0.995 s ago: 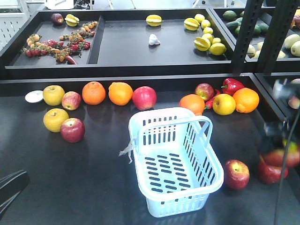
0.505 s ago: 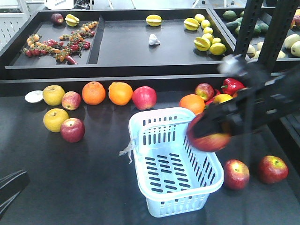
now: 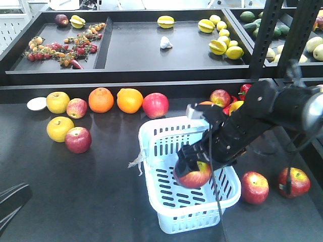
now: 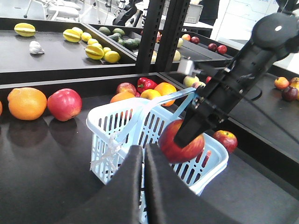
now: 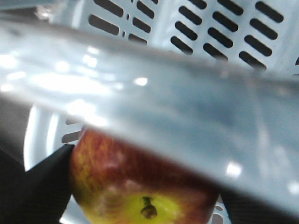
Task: Pick three apples into basket with both arms
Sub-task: 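Carry the red apple over the basket with the right gripper, then release the apple into the basket and lift the right gripper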
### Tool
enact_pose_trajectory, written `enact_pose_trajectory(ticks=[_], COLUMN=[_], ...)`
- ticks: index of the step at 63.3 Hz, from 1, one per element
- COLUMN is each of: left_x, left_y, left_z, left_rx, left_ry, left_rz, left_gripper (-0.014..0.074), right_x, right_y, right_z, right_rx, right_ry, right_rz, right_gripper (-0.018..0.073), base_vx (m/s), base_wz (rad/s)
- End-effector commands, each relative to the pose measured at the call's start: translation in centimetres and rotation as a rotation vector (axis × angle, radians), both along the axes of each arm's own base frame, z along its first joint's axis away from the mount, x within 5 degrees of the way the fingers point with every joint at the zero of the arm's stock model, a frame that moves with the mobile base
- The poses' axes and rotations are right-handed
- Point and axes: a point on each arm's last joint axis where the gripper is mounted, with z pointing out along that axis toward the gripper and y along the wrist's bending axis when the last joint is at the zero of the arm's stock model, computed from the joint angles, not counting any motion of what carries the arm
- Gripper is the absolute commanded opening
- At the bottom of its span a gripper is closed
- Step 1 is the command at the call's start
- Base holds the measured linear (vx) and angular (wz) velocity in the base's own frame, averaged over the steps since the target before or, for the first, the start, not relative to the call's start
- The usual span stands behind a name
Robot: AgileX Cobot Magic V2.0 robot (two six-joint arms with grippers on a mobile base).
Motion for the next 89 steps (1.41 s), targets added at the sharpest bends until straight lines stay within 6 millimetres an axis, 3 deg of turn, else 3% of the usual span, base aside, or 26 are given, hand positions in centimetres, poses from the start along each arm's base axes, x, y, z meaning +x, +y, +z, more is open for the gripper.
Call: enact_pose_trajectory(ticks=[1,14,21,27,42,48,57,67,78,89], left_x=[0.2,0.2,0.2,0.2,0.2,0.2,0.2,0.2,0.2,0.2], left_y=[0.2,0.2,0.2,0.2,0.2,0.2,0.2,0.2,0.2,0.2], left_z=[0.6,0.6,0.6,0.6,0.6,0.6,0.6,0.6,0.6,0.6], left_rx=[0.043,0.043,0.043,0.043,0.043,0.043,0.043,0.043,0.043,0.043], left_ry=[-0.027,-0.027,-0.027,-0.027,-0.027,-0.027,-0.027,-0.027,-0.027,-0.027], left_rz=[0.021,0.021,0.021,0.022,0.022,0.022,0.022,0.022,0.022,0.021], left_gripper=[-0.0008,-0.0008,-0.0008,-0.0008,-0.0008,-0.0008,-0.0008,-0.0008,-0.0008,-0.0008], right_x=[0.4,0.5,0.4,0.4,0.4,0.3,-0.7,-3.0,-4.9,-5.2], right_y=[0.2,0.2,0.2,0.2,0.0,0.1,-0.2,-1.5,-4.9,-10.1], right_z=[1.8,1.6,1.6,1.6,1.8,3.0,6.6,10.6,13.8,15.4], right_rx=[0.033,0.030,0.028,0.029,0.032,0.042,0.058,0.019,-0.106,-0.182], right_ry=[-0.064,-0.064,-0.067,-0.066,-0.068,-0.081,-0.127,-0.201,-0.293,-0.325], right_rz=[0.000,0.011,0.023,0.021,0.014,0.026,0.064,0.093,0.023,-0.157], right_gripper=[0.0209,0.0524,0.0638,0.0671,0.0654,0.0629,0.0542,0.0324,-0.0015,-0.0008], base_vx=[0.00,0.00,0.00,0.00,0.00,0.00,0.00,0.00,0.00,0.00], base_wz=[0.00,0.00,0.00,0.00,0.00,0.00,0.00,0.00,0.00,0.00])
